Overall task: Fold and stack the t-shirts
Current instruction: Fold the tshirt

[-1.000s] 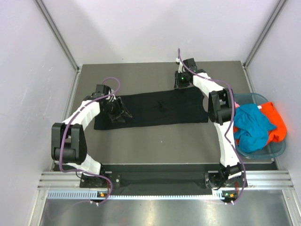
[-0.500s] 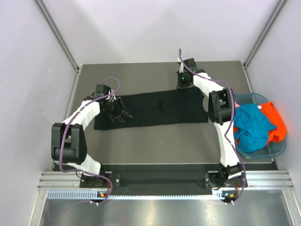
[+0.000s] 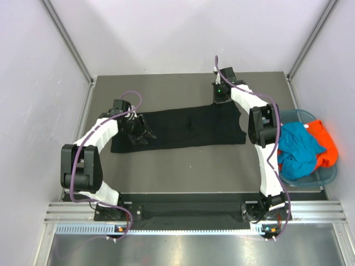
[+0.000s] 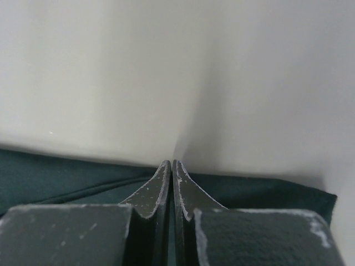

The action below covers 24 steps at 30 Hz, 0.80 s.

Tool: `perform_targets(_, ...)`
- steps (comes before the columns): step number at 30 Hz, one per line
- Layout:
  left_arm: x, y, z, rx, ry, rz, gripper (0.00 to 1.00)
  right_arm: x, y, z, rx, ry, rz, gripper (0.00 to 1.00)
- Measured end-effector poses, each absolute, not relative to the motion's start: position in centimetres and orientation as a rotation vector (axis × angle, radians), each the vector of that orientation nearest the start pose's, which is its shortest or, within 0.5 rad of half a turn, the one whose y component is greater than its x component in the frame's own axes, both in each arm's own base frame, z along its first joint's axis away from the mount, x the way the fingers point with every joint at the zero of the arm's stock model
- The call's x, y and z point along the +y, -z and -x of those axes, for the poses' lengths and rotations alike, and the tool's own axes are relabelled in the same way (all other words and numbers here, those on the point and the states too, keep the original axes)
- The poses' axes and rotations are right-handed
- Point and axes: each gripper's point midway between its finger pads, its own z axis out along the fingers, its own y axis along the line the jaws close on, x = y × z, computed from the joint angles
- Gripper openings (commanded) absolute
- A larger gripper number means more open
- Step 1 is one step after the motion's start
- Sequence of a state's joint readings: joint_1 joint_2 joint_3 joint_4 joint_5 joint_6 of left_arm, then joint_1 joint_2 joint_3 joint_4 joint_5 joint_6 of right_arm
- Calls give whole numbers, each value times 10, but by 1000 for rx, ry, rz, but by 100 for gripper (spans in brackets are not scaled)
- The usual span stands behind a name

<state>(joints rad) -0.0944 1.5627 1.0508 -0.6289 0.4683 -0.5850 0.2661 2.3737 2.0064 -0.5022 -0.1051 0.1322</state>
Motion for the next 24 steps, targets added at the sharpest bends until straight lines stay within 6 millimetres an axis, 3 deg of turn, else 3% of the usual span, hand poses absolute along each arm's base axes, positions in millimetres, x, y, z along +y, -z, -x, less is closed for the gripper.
perform_targets(13, -131, -95, -310, 2731, 836, 533, 56, 170, -50, -563, 2456, -280, 189, 0)
perform_targets(24, -132, -96, -309, 2731, 847, 531, 56, 181, -56, -560, 2455, -354, 196, 1)
